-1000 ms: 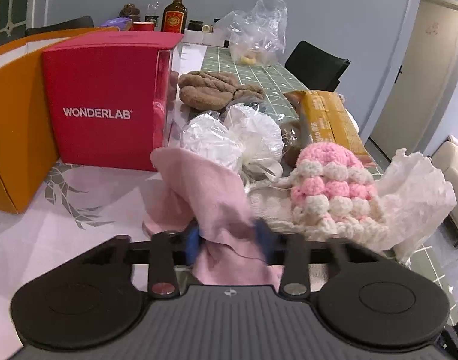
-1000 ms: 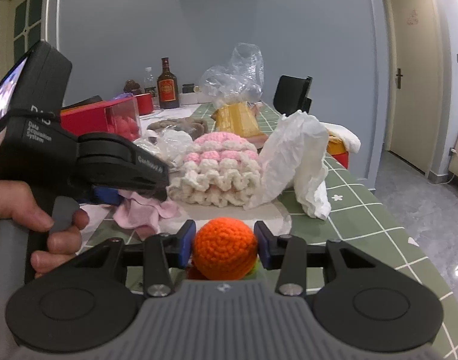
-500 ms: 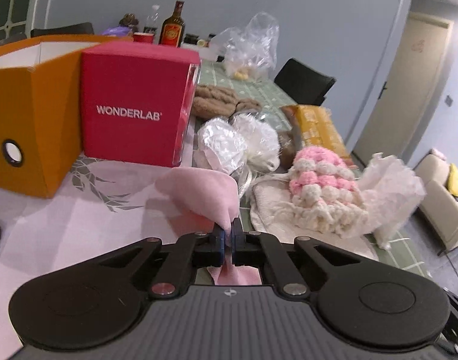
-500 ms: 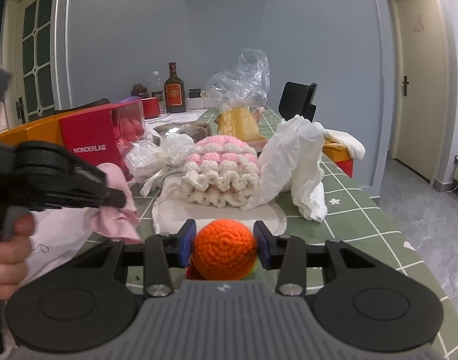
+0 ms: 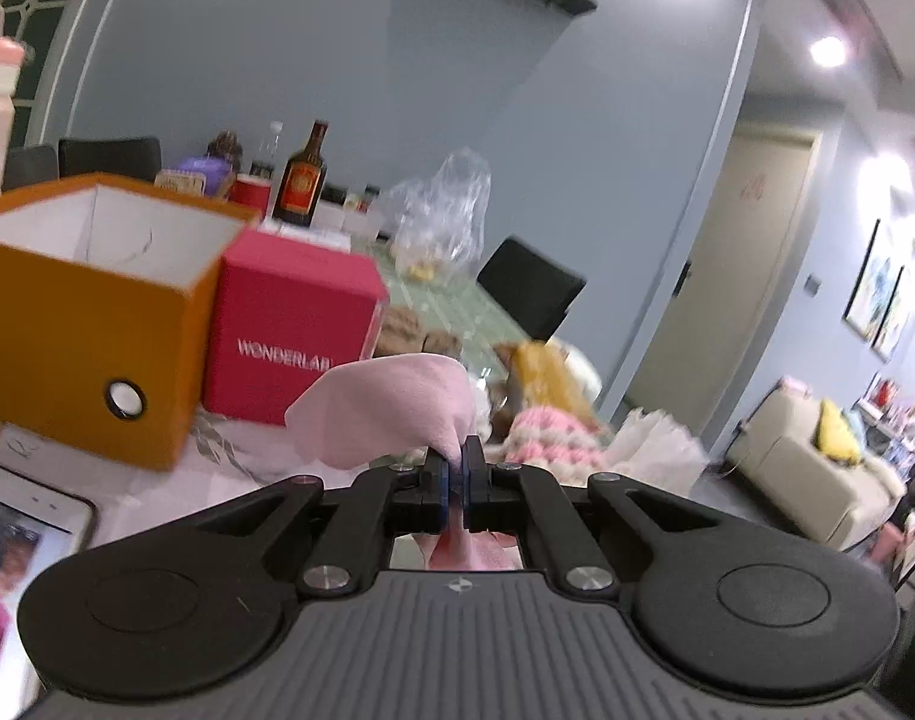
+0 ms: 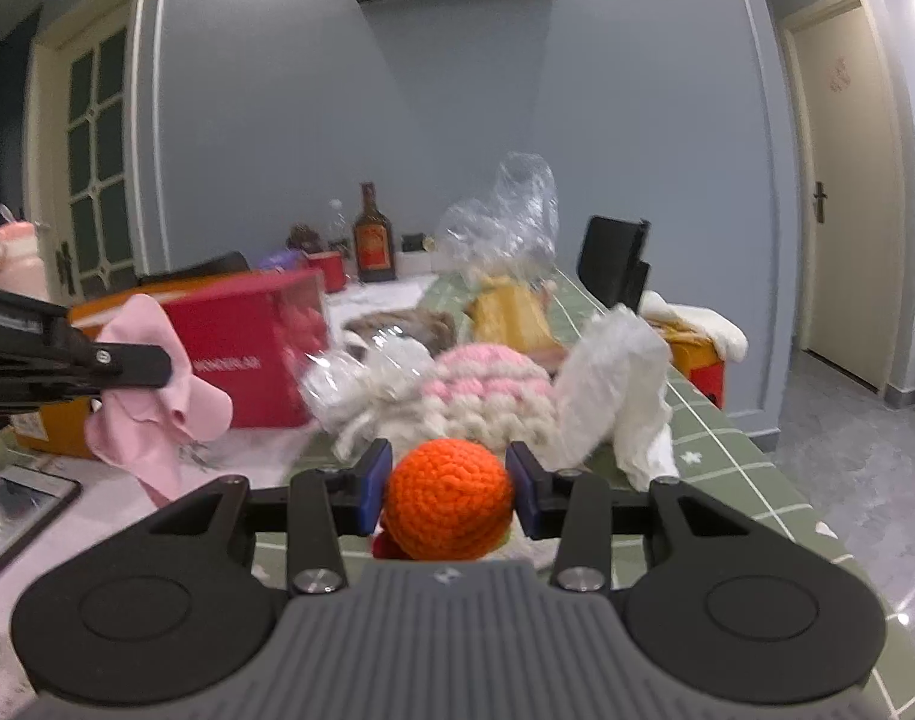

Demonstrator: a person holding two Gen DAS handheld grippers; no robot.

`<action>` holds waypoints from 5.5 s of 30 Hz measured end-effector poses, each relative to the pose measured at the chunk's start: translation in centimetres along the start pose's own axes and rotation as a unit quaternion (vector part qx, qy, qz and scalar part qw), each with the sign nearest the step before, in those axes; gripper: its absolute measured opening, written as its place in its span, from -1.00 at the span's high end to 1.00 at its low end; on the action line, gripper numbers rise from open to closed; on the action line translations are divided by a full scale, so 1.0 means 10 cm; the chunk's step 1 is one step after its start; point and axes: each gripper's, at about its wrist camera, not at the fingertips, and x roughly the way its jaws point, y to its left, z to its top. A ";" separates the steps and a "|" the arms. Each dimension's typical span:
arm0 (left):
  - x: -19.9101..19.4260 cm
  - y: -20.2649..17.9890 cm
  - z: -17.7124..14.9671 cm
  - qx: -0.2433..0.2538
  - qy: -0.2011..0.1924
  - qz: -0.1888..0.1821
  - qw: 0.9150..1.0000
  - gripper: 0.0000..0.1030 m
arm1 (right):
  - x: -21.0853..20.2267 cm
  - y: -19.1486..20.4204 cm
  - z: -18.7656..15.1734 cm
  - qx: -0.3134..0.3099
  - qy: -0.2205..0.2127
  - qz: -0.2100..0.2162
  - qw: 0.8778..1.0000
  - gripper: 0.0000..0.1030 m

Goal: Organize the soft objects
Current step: 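Carry the pink cloth and orange ball with both tools to the orange box, then open the left tool over the orange box while the right tool releases the ball inside, then move both open tools back over the table items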

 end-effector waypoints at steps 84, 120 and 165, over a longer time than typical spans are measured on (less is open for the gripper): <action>0.08 2.10 0.68 0.074 -0.176 0.085 0.978 -0.64 | 1.94 2.45 0.77 -0.021 0.019 0.183 0.983 0.20; -0.07 2.04 0.73 0.049 -0.185 0.133 0.972 -0.63 | 1.21 2.17 1.07 -0.026 -0.051 0.161 0.985 -0.73; 0.58 -0.17 -0.37 0.068 0.053 0.041 0.995 -0.65 | 0.79 -0.09 0.51 -0.022 0.040 -0.041 0.998 -0.94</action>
